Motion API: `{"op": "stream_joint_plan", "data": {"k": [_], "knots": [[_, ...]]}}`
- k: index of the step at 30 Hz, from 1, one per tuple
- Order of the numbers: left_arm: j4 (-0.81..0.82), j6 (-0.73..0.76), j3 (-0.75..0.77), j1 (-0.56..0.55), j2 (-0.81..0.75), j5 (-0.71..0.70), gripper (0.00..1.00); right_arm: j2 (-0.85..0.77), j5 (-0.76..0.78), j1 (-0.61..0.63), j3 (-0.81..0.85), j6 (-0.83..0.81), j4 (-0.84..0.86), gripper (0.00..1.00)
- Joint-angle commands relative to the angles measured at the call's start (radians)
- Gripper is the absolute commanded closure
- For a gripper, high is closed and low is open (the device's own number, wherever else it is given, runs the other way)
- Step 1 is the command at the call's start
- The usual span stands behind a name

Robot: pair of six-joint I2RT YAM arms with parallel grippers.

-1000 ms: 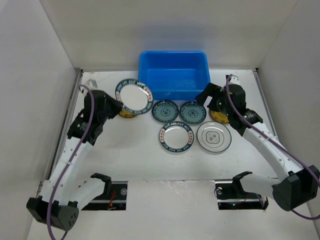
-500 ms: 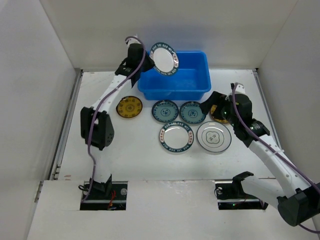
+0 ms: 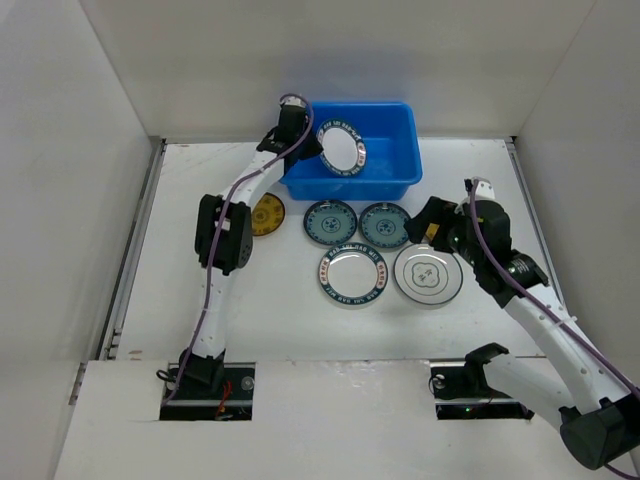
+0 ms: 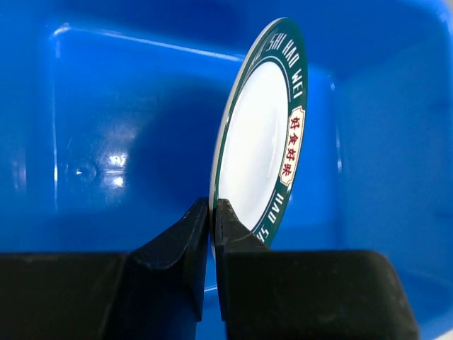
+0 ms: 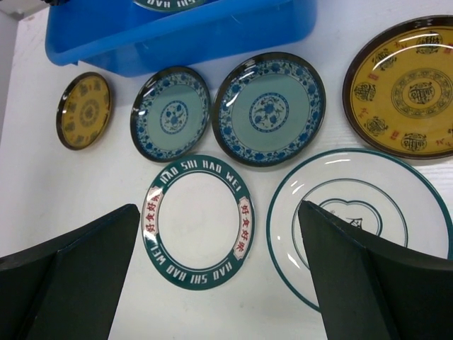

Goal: Place the plates into the plastic bin on the countertop

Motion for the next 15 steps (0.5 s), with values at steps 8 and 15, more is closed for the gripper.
{"op": "stream_joint_plan", "data": {"k": [8,15], "knots": [[0.105,0.109,0.049,-0.005,0.053,0.086,0.81,-0.008,0.008,0.013,-0.002,-0.020,-0.026,0.00],[0.143,0.187,-0.057,-0.010,-0.003,0.117,0.46,-0.014,0.008,0.034,-0.009,-0.020,-0.031,0.00]]}}
